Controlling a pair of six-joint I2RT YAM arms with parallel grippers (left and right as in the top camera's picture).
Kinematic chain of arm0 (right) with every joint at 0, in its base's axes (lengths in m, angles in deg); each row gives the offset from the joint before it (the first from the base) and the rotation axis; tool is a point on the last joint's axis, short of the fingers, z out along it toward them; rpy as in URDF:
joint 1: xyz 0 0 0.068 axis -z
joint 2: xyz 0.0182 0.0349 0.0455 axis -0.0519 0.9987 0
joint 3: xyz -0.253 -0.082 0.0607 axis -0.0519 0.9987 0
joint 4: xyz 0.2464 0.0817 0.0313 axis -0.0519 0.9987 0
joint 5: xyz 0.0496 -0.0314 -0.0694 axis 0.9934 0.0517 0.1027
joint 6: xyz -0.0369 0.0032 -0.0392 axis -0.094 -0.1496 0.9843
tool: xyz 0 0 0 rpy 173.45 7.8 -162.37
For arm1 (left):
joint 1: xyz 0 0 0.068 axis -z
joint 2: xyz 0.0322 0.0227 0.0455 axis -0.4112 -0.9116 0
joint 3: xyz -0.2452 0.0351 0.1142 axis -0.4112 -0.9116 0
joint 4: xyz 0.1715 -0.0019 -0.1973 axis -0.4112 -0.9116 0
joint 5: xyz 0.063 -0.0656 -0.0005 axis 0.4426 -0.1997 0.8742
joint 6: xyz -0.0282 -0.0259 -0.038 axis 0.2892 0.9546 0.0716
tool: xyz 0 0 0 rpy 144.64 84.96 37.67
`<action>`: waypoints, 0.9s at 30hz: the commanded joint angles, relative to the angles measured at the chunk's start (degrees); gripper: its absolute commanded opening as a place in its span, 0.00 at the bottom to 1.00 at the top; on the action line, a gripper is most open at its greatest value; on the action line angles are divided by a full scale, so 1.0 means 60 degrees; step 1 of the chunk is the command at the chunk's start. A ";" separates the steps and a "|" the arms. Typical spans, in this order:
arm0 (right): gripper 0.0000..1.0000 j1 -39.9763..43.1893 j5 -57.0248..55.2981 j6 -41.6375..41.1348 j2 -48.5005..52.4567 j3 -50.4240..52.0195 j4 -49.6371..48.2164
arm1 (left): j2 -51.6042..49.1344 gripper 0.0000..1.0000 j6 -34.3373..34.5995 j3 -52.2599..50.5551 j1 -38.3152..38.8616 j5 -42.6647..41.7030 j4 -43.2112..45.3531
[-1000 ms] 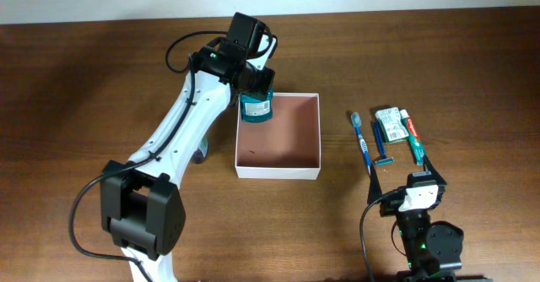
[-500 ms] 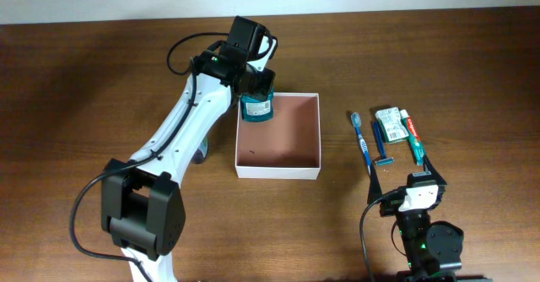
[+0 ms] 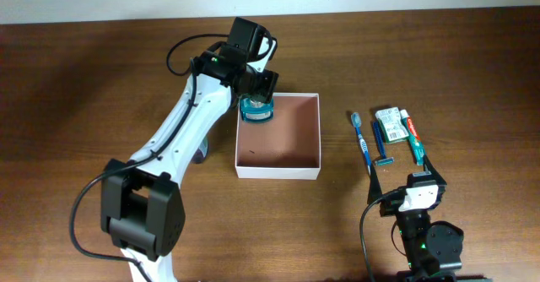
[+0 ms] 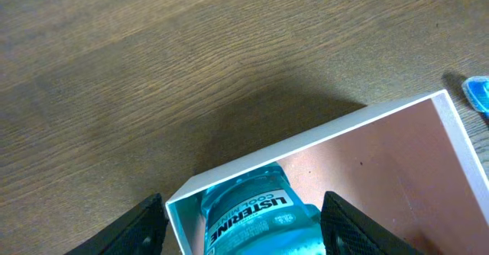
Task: Pack container
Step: 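Lower the mouthwash bottle into the box's back-left corner and release, then move the left gripper back and grasp the clear soap pump bottle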
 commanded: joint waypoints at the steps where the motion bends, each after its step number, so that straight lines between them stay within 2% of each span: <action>1: 0.98 0.0080 0.0058 -0.0007 -0.0098 0.0044 0.0040 | 0.0911 0.66 0.0036 0.0091 -0.0029 0.0000 -0.0004; 9: 0.98 0.0080 0.0058 -0.0011 -0.0098 0.0044 0.0040 | 0.1548 0.66 0.0058 0.0095 -0.0040 0.0000 0.0000; 14: 0.98 0.0080 0.0058 -0.0007 -0.0102 0.0044 0.0040 | 0.2382 0.63 0.0896 0.0095 -0.0040 0.0007 -0.0310; 19: 0.98 0.0080 0.0058 -0.0011 -0.0102 0.0044 0.0040 | 0.2965 0.60 0.1457 0.0095 -0.0040 0.0040 -0.1341; 27: 0.98 0.0080 0.0058 -0.0007 -0.0098 0.0044 0.0040 | 0.3089 0.59 0.2284 0.0095 -0.0051 0.1053 -0.3610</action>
